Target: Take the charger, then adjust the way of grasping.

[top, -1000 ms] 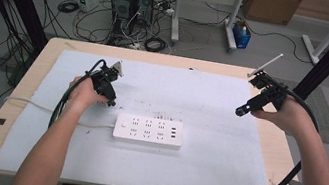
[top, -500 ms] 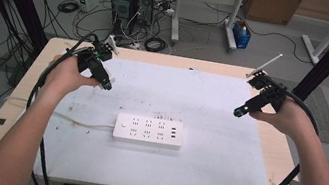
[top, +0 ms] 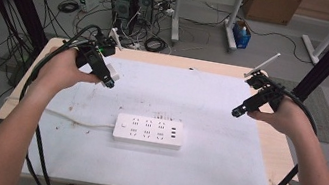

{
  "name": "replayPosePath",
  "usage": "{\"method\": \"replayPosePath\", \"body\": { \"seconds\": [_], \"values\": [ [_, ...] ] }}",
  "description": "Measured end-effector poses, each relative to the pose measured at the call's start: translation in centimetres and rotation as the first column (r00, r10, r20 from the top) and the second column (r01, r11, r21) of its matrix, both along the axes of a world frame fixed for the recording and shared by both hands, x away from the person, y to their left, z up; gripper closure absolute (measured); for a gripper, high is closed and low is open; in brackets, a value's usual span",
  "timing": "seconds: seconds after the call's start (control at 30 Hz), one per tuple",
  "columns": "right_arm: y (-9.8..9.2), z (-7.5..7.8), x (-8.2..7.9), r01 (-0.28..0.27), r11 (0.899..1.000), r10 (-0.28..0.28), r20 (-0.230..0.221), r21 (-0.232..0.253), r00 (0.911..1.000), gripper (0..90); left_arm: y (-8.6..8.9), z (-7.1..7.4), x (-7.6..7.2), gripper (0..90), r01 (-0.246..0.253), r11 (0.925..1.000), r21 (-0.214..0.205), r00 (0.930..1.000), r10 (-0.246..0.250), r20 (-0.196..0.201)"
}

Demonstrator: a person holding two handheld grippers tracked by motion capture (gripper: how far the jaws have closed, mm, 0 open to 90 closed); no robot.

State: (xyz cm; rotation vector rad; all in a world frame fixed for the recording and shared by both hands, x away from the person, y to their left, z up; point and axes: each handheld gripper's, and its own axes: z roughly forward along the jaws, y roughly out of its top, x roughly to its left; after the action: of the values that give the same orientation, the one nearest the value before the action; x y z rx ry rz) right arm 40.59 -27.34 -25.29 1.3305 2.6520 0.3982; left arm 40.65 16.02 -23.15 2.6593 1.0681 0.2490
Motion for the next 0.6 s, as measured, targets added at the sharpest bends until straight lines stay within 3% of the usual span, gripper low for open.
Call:
{"method": "replayPosePath", "body": {
  "seconds": [0.2, 0.3, 0.37, 0.47, 0.5, 0.53, 0.57, 0.6],
  "values": [
    [0.0, 0.4, 0.0, 0.048, 0.998, -0.047, -0.032, 0.028, 0.9984, 12.5, -0.2, 0.3, -0.3, 42.5, 0.038, 0.9992, -0.007, 0.9991, -0.038, 0.016],
    [0.0, 0.6, 0.0, 0.101, 0.993, -0.095, -0.080, 0.063, 0.9922, 12.7, -0.7, -0.1, -0.8, 42.5, 0.130, 0.9893, -0.067, 0.9904, -0.126, 0.057],
    [0.1, 0.6, 0.0, 0.121, 0.988, -0.111, -0.101, 0.097, 0.9886, 12.8, -1.1, -0.5, -1.0, 42.5, 0.197, 0.9724, -0.125, 0.9795, -0.190, 0.068],
    [0.4, 0.6, -0.1, 0.150, 0.974, -0.128, -0.133, 0.168, 0.9828, 14.6, -2.0, -1.3, -1.3, 42.5, 0.298, 0.9320, -0.206, 0.9534, -0.280, 0.112],
    [0.4, 0.6, -0.1, 0.150, 0.974, -0.128, -0.133, 0.168, 0.9828, 14.6, -2.0, -1.3, -1.3, 42.5, 0.298, 0.9320, -0.206, 0.9534, -0.280, 0.112],
    [0.5, 0.6, -0.2, 0.160, 0.968, -0.134, -0.138, 0.192, 0.9813, 16.1, -2.7, -2.0, -1.3, 42.5, 0.357, 0.9017, -0.244, 0.9331, -0.333, 0.135],
    [0.9, 0.6, -0.4, 0.177, 0.952, -0.141, -0.157, 0.248, 0.9776, 16.1, -3.0, -2.2, -1.3, 42.5, 0.381, 0.8897, -0.251, 0.9236, -0.355, 0.145],
    [1.1, 0.6, -0.4, 0.176, 0.946, -0.135, -0.163, 0.274, 0.9774, 16.2, -3.5, -2.5, -1.3, 42.5, 0.408, 0.8716, -0.271, 0.9124, -0.381, 0.150]
  ]
}}
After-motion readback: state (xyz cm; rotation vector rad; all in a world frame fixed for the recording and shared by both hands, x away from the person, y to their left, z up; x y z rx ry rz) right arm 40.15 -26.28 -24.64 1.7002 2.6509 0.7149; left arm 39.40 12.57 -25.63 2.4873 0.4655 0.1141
